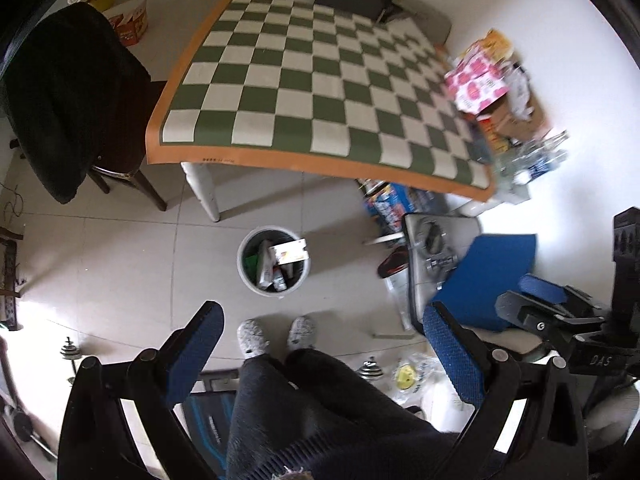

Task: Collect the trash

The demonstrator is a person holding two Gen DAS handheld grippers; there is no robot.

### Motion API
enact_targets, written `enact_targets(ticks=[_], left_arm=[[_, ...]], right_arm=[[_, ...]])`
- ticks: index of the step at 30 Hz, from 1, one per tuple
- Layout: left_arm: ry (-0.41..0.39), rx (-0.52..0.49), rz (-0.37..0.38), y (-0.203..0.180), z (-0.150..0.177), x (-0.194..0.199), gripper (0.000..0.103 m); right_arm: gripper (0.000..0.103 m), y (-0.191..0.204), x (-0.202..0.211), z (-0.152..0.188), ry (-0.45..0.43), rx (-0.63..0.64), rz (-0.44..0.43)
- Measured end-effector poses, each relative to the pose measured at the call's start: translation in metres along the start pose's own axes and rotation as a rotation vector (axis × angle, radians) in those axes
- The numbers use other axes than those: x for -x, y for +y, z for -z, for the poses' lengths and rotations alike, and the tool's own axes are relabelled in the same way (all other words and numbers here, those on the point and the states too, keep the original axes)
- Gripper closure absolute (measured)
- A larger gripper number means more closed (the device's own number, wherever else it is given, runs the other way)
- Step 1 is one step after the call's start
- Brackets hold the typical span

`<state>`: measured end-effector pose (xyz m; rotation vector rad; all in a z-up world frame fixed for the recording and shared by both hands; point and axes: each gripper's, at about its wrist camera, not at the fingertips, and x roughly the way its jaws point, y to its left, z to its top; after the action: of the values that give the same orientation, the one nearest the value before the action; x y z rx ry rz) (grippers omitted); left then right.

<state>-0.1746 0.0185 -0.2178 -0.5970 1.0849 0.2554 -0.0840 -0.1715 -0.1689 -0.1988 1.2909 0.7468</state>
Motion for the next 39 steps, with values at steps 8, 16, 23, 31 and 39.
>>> enact_targets(ticks=[8, 16, 23, 31, 39], left_arm=[[-0.043, -0.001, 0.048, -0.011, 0.008, 0.039, 0.001], [-0.073, 0.004, 0.055, -0.012, 0.011, 0.055, 0.001], [-0.071, 0.015, 0.083, -0.013, 0.012, 0.054, 0.000], [-0.061, 0.005, 0.101, -0.021, 0.013, 0.052, 0.000], [-0.058, 0.003, 0.110, -0.022, 0.014, 0.052, 0.000]], right_arm=[[0.000, 0.002, 0.036, 0.011, -0.010, 0.002, -0.068], [0.000, 0.004, 0.045, 0.011, -0.001, 0.022, -0.075], [0.000, 0.000, 0.054, 0.010, 0.000, 0.036, -0.083], [0.000, 0.004, 0.054, 0.009, 0.004, 0.033, -0.097], [0.000, 0.000, 0.056, 0.010, 0.010, 0.038, -0.103]])
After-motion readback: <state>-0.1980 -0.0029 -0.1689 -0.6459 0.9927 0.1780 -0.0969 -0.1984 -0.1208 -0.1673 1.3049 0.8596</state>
